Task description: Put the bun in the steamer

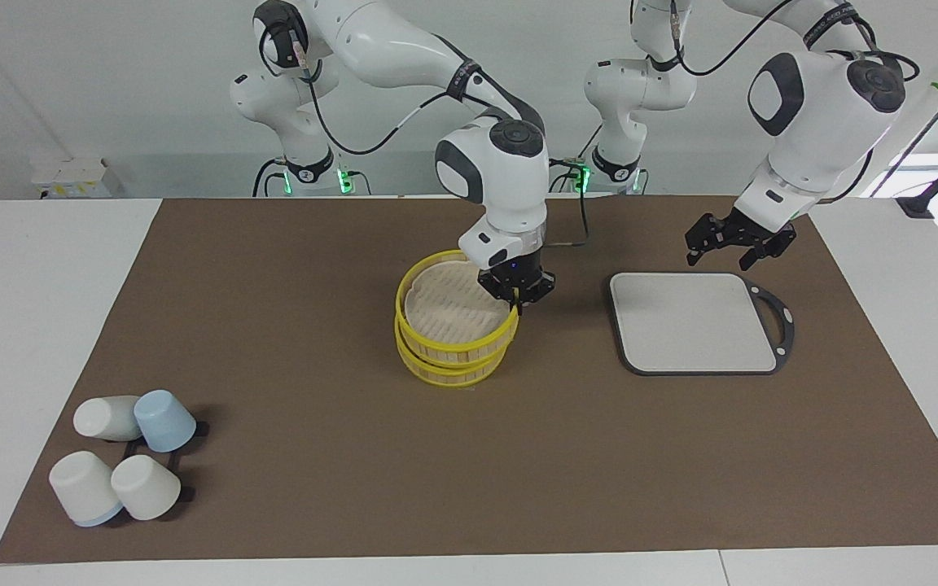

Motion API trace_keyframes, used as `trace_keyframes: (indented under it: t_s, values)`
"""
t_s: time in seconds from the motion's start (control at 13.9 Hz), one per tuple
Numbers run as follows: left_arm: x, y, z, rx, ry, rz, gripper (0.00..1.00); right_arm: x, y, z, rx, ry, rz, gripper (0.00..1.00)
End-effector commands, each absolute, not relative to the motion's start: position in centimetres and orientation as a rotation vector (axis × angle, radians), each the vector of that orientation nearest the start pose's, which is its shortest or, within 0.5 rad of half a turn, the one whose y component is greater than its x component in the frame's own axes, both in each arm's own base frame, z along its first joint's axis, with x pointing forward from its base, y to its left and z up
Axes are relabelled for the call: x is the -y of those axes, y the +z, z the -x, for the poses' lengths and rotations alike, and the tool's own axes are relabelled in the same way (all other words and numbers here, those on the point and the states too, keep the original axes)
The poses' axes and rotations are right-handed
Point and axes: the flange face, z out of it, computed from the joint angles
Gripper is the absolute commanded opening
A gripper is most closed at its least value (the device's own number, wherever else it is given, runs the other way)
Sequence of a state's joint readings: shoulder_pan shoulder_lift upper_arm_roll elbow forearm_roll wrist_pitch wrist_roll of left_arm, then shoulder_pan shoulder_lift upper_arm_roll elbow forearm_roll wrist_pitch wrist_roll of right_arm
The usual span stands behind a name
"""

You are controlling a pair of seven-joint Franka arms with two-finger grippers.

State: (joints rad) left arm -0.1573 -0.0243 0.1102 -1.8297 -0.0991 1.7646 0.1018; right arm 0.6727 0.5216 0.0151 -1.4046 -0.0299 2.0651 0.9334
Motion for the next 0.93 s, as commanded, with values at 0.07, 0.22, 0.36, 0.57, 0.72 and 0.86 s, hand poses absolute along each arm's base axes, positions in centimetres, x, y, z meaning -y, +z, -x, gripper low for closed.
trace_keyframes:
  t_s: [0.07, 0.22, 0.36, 0.57, 0.72, 0.86]
  values:
    - [1.6, 55.9, -54.4, -0.195, 0.119, 3.198, 1.0, -44.4, 40.2, -56.2, -0.384, -0.169, 3.033, 0.0]
    - [1.8, 57.3, -54.1, -0.209, 0.147, 3.164, 1.0, -44.4, 40.3, -56.1, -0.388, -0.161, 3.031, 0.0]
    - [1.4, 58.9, -53.8, -0.201, 0.176, 3.161, 1.0, -44.4, 40.0, -56.1, -0.389, -0.155, 3.033, 0.0]
    - [1.4, 60.2, -53.3, -0.209, 0.207, 3.131, 1.0, -44.5, 39.4, -55.9, -0.385, -0.145, 3.041, 0.0]
    - [1.6, 60.6, -53.4, -0.217, 0.195, 3.131, 1.0, -45.0, 39.4, -55.6, -0.376, -0.146, 3.036, 0.0]
    - [1.8, 60.6, -53.4, -0.224, 0.186, 3.131, 1.0, -45.1, 39.3, -55.5, -0.383, -0.134, 3.03, 0.0]
